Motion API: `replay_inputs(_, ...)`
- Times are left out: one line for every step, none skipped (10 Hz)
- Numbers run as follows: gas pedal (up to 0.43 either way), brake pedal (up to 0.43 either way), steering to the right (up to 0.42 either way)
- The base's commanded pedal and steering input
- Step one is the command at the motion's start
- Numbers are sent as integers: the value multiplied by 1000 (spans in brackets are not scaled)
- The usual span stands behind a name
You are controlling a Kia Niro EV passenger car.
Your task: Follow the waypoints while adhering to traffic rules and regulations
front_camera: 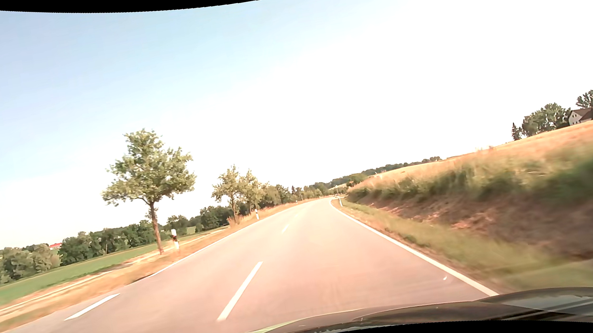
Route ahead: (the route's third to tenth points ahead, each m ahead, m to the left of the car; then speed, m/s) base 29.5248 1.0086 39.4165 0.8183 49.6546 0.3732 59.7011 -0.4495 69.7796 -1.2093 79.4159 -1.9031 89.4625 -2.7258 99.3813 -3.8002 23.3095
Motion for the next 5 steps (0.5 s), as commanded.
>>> replay_inputs(350,0,5)
replay_inputs(350,0,6)
replay_inputs(350,0,5)
replay_inputs(350,0,6)
replay_inputs(350,0,6)
